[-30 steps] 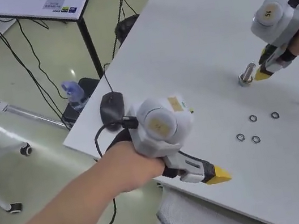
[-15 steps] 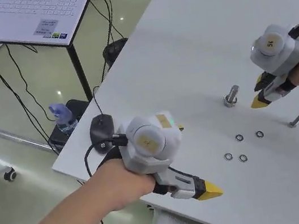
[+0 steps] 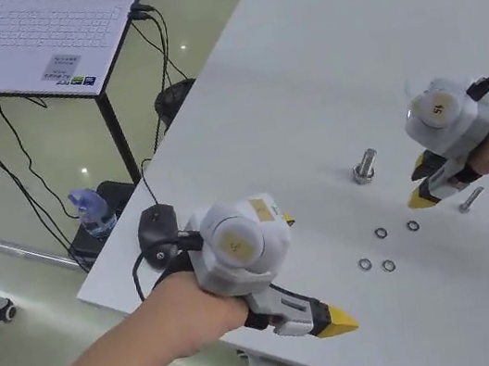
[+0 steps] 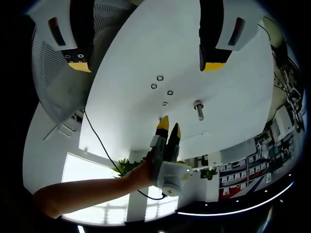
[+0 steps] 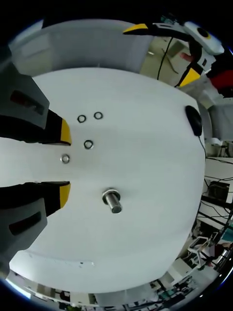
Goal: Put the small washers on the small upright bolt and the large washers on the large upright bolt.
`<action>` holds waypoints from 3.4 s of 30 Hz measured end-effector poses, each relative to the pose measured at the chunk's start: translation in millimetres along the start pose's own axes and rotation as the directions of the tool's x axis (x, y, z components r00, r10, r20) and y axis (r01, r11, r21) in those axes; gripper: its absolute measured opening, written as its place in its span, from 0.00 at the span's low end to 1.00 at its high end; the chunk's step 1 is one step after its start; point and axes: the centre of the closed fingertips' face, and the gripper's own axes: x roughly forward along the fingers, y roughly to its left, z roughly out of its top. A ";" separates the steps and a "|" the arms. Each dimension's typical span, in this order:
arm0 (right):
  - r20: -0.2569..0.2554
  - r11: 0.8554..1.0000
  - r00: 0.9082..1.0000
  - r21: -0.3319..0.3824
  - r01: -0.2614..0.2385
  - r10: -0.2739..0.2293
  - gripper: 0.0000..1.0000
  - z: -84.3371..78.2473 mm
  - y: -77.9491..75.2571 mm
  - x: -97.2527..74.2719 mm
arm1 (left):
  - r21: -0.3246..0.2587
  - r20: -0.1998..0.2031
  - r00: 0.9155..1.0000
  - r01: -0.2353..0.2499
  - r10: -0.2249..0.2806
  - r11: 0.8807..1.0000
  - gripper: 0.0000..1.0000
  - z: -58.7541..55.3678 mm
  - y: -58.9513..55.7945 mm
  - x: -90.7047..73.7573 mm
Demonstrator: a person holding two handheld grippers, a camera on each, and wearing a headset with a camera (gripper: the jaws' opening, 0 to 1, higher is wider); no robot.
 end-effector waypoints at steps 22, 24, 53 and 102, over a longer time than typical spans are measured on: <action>0.001 0.999 1.000 0.036 -0.028 0.028 0.28 -24.2 13.1 39.3 | -0.023 0.012 1.000 -0.009 0.010 1.000 0.91 -1.6 -1.8 -2.6; -0.007 0.999 1.000 0.040 -0.029 0.029 0.27 -28.6 12.8 45.5 | -0.023 0.010 1.000 -0.005 0.006 1.000 0.90 -1.6 -2.9 -2.4; 0.002 0.995 1.000 0.100 -0.015 0.014 0.17 -37.2 6.6 63.0 | -0.012 -0.016 1.000 0.007 -0.007 1.000 0.88 0.8 -5.0 2.6; 0.024 0.975 1.000 0.220 0.009 -0.014 0.12 -66.4 8.9 12.7 | 0.004 -0.012 1.000 -0.016 0.016 1.000 0.90 -0.4 -0.8 18.5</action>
